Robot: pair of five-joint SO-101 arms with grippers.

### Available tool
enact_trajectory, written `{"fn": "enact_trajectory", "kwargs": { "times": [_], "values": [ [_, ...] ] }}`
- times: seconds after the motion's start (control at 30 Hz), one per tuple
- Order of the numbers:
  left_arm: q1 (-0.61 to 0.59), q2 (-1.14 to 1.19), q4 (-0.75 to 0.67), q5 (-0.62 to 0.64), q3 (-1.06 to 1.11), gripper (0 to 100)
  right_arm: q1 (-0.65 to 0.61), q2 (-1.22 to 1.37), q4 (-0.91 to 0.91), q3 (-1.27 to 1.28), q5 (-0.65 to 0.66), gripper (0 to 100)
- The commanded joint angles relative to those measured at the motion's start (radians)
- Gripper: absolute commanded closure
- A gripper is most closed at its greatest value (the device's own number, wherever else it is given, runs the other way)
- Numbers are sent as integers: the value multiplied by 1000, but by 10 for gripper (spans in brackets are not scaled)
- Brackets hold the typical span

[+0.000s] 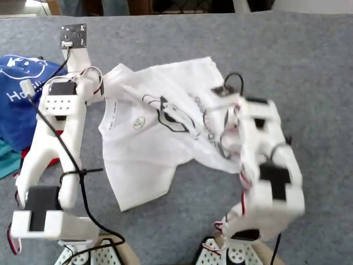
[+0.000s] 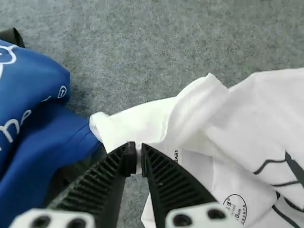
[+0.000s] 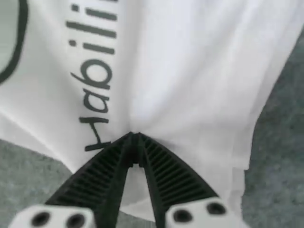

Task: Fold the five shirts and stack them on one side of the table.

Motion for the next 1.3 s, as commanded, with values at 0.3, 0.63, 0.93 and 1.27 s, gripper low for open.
{"fn": "enact_trajectory", "kwargs": {
  "times": [0.3,0.63,0.93,1.27],
  "values": [
    [44,-198,74,-38,30,972,157,-667,41,205,-29,984],
    [41,-206,71,-23,51,972,38,-323,-12,-239,-143,982],
    [61,-206,17,-17,150,972,17,321,58,-544,-140,985],
    [25,-207,-21,-17,226,972,61,102,48,-133,8,985]
  ]
}}
